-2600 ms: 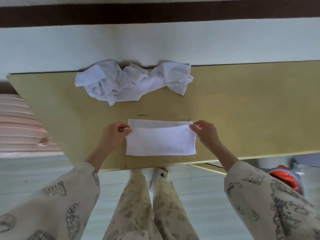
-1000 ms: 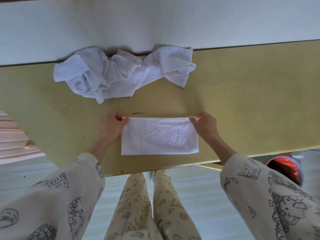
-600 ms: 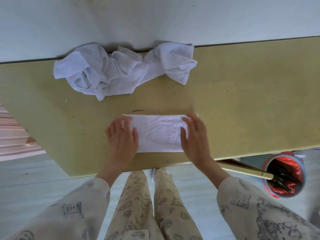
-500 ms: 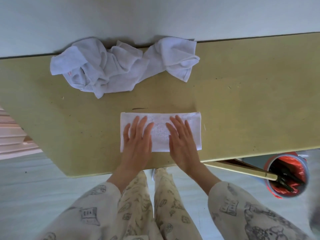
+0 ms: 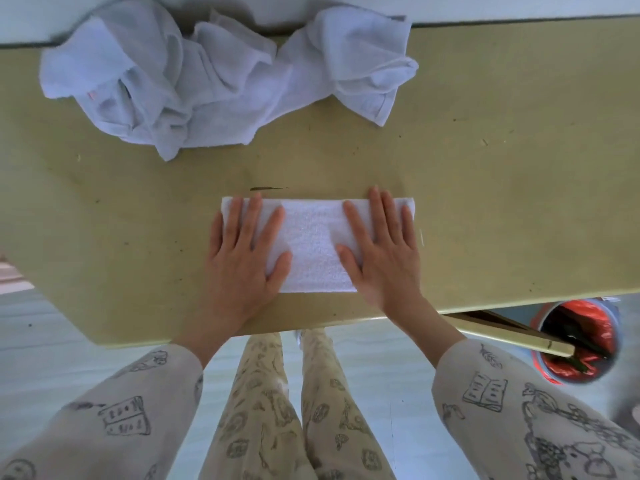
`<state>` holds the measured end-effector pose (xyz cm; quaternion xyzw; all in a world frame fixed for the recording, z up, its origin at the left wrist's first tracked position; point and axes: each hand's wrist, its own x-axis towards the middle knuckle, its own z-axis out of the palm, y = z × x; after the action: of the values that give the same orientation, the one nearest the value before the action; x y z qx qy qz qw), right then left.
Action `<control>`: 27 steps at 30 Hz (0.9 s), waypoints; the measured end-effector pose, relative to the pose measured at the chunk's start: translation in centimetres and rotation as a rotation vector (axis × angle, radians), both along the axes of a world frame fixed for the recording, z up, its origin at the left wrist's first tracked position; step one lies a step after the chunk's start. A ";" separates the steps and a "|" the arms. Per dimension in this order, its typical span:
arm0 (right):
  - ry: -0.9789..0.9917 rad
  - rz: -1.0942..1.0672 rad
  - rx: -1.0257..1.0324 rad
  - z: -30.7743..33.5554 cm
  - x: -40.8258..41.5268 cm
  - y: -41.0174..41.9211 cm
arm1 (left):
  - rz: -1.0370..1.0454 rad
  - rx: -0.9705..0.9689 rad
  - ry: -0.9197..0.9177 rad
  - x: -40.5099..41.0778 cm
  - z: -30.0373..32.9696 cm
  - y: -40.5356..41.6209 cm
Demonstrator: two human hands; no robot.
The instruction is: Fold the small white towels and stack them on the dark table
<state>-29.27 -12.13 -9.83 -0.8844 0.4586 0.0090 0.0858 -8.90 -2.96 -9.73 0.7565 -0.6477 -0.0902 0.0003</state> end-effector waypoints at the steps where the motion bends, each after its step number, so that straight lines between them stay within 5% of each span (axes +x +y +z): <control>1: 0.014 -0.001 0.005 0.0 0.1 0.0 | 0.007 0.001 0.014 0.0 0.0 0.0; 8: 0.077 -0.001 0.048 0.6 0.3 0.0 | 0.051 0.086 0.176 0.1 1.1 -0.4; 11: 0.015 -0.025 0.049 1.9 0.8 0.7 | 0.408 -0.108 0.407 0.1 2.9 -0.3; 15: -0.074 0.063 0.054 2.5 3.3 2.2 | 1.018 -0.194 0.416 0.5 4.5 -0.7; 27: -0.003 0.166 0.046 0.4 6.1 2.7 | 1.042 -0.054 0.572 0.5 5.2 -2.0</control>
<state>-23.16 -9.43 -9.39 -0.9171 0.3835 0.0251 0.1059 -8.38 -4.95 -4.52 0.9200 -0.1673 -0.2620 0.2385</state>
